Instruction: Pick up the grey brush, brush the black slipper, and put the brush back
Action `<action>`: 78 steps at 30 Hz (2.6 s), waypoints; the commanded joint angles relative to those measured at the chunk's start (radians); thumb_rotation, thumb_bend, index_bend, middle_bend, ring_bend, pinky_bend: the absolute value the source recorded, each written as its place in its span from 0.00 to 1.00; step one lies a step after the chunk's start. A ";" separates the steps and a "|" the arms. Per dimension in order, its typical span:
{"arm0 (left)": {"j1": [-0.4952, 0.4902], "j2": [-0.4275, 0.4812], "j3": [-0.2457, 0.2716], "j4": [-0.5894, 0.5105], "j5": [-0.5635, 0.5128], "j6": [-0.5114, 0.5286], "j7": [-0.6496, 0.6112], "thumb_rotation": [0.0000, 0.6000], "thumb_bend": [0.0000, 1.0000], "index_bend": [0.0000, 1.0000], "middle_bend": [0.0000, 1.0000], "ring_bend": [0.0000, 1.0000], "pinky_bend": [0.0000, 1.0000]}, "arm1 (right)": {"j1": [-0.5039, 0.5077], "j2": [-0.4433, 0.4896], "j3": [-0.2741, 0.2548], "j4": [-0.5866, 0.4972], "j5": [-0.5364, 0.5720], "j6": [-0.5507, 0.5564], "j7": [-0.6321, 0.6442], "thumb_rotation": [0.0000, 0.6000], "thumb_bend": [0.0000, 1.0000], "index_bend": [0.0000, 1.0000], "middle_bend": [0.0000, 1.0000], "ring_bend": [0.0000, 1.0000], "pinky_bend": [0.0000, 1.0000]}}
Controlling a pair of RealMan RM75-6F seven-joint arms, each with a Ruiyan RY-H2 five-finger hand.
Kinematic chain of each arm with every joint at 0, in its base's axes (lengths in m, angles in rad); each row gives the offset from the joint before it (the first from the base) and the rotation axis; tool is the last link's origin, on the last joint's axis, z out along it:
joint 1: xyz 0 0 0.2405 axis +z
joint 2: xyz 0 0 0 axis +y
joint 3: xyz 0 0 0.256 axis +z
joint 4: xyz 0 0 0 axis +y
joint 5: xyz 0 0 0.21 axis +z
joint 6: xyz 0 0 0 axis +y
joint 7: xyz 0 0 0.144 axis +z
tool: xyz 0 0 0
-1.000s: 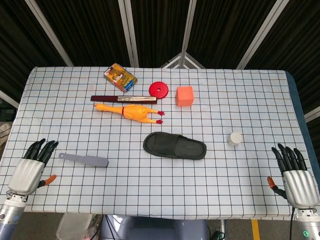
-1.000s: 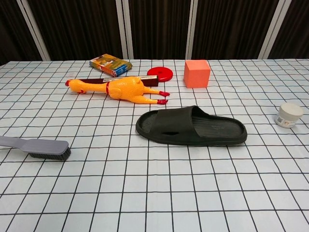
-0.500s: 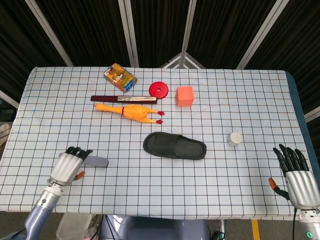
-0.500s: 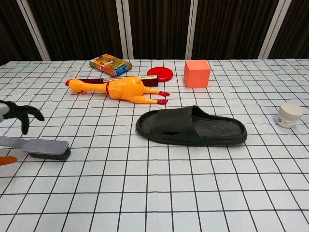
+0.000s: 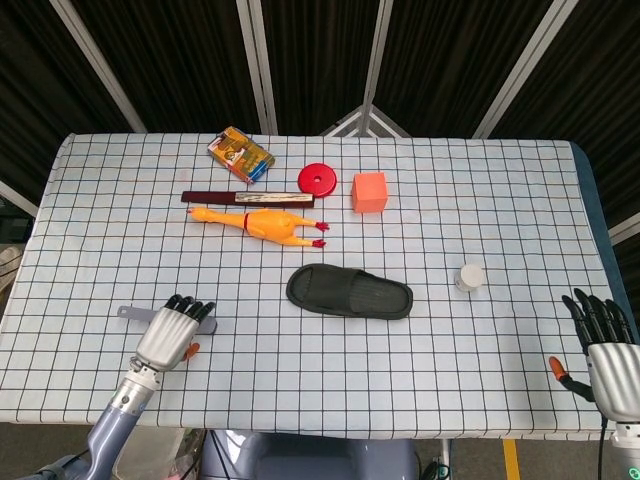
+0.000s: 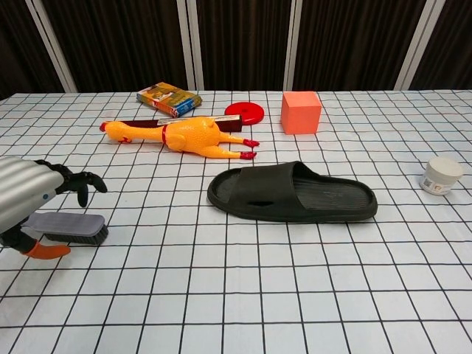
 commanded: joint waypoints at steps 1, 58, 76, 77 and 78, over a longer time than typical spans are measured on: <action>0.003 0.009 0.002 -0.006 0.004 0.013 -0.003 1.00 0.23 0.26 0.38 0.30 0.30 | 0.000 0.000 -0.001 0.001 -0.001 -0.002 0.000 1.00 0.35 0.00 0.00 0.00 0.00; -0.050 0.030 0.009 -0.033 -0.152 -0.099 0.014 1.00 0.44 0.41 0.48 0.38 0.32 | -0.003 0.003 0.001 -0.013 0.003 -0.012 -0.015 1.00 0.35 0.00 0.00 0.00 0.00; -0.048 0.026 0.000 -0.004 -0.128 -0.042 -0.042 1.00 0.56 0.53 0.61 0.51 0.48 | -0.002 0.003 -0.001 -0.019 -0.006 -0.012 -0.019 1.00 0.35 0.00 0.00 0.00 0.00; -0.047 0.026 -0.002 -0.002 -0.128 -0.036 -0.042 1.00 0.56 0.54 0.61 0.51 0.48 | -0.002 0.002 -0.002 -0.018 -0.009 -0.011 -0.019 1.00 0.35 0.00 0.00 0.00 0.00; -0.047 0.027 -0.005 -0.003 -0.128 -0.031 -0.042 1.00 0.56 0.54 0.61 0.51 0.48 | -0.001 0.001 -0.002 -0.017 -0.014 -0.009 -0.020 1.00 0.35 0.00 0.00 0.00 0.00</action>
